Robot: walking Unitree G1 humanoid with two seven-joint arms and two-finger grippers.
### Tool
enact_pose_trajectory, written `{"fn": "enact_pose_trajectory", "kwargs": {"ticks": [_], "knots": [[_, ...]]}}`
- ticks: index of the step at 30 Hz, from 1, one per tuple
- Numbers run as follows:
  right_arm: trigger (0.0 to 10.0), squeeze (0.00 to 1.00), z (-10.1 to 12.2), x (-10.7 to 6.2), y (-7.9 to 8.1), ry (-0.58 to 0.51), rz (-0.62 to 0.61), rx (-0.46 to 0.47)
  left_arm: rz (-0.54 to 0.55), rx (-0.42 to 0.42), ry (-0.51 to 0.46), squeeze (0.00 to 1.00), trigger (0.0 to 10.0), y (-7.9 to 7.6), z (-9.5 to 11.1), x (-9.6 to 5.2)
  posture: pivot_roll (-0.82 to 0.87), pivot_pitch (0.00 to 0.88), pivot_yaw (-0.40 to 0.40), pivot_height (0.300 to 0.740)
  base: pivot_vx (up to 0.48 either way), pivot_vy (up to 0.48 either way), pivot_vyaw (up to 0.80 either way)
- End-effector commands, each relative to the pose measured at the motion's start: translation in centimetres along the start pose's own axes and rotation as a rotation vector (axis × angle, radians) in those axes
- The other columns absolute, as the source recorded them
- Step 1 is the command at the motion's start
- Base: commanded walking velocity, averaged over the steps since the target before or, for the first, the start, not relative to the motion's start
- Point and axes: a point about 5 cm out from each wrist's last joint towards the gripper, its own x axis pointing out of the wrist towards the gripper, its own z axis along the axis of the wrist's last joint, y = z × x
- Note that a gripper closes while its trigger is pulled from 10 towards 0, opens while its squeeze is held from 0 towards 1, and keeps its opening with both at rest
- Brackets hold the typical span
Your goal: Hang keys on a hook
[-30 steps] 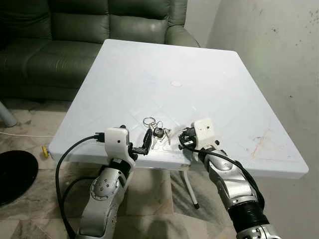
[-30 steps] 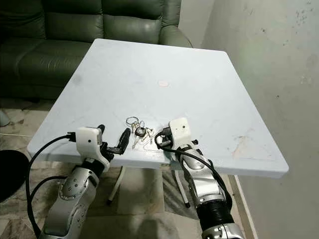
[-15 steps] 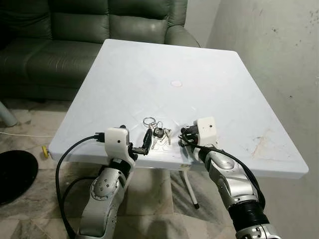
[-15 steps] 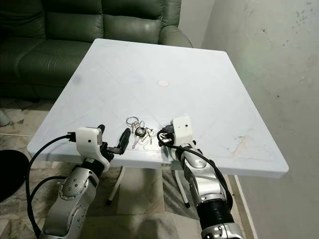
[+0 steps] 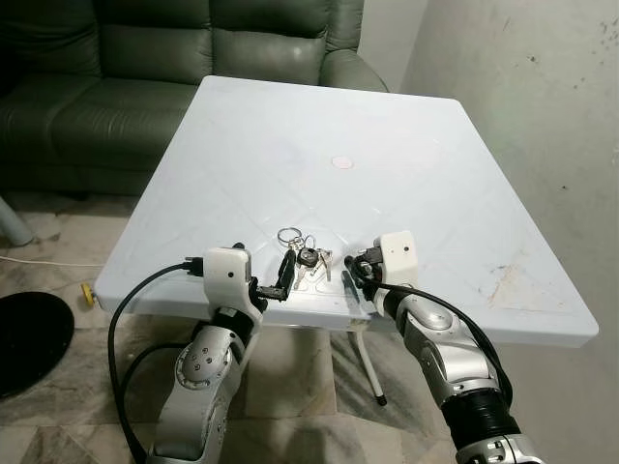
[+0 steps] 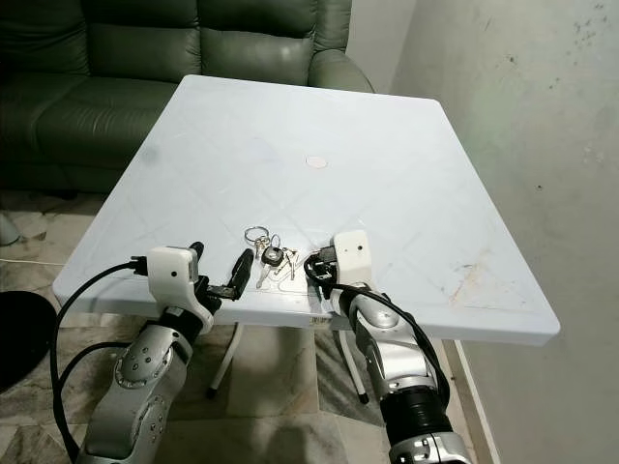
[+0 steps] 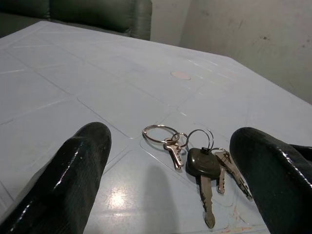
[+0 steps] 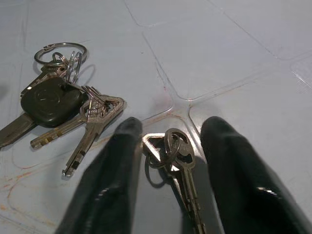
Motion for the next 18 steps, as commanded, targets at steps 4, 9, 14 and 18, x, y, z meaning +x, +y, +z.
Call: {"fn": "enact_pose_trajectory", "kwargs": {"ticks": [4,9,14,18], "knots": [[10.0,1.0,0.1,-0.1,-0.5,0.0,-0.017,0.001,-0.023,-0.011,-0.013,0.0,10.0,-0.9,0.2,0.2,0.01,0.044,-0.112,0.74,0.0,0.0,0.0],[10.0,1.0,-0.1,-0.2,-0.6,0.01,-0.012,-0.001,-0.028,-0.01,-0.013,0.0,10.0,-1.0,0.2,0.2,0.01,0.042,-0.113,0.74,0.0,0.0,0.0],[10.0,0.0,-0.7,-0.3,-0.3,0.058,0.028,0.001,-0.027,-0.009,-0.012,0.0,10.0,-1.0,0.2,0.2,0.01,0.041,-0.114,0.74,0.0,0.0,0.0],[10.0,0.0,-1.2,-0.3,0.1,0.098,0.046,0.026,-0.027,-0.008,-0.012,0.0,10.0,-1.1,0.2,0.2,0.01,0.042,-0.114,0.74,0.0,0.0,0.0]]}}
